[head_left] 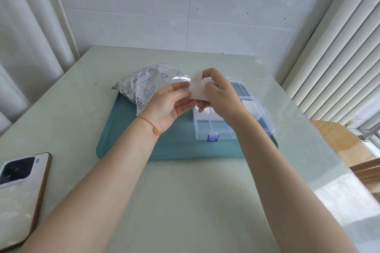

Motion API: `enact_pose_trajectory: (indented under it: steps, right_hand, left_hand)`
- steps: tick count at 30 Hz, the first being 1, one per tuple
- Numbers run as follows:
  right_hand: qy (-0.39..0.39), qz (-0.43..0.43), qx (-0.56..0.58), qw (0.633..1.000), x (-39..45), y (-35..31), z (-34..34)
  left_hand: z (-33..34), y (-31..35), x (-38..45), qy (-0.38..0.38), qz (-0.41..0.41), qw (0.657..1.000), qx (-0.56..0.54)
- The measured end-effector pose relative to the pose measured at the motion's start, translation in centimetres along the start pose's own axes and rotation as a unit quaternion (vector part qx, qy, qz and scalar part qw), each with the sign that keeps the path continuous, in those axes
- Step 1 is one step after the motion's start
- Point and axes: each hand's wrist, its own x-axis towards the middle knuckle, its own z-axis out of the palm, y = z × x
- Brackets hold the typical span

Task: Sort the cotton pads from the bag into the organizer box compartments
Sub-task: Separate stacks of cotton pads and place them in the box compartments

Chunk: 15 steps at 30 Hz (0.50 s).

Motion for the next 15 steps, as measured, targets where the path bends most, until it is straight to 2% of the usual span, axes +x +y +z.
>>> enact_pose_trajectory:
  steps: [8, 15]
  right_hand:
    - [0.020, 0.041, 0.009, 0.999, 0.29, 0.15, 0.11]
    - [0.044, 0.049, -0.017, 0.998, 0.24, 0.13, 0.05]
  left_hand:
    - [0.22, 0.23, -0.41, -0.021, -0.010, 0.999, 0.038]
    - [0.19, 0.21, -0.40, -0.020, -0.026, 0.999, 0.029]
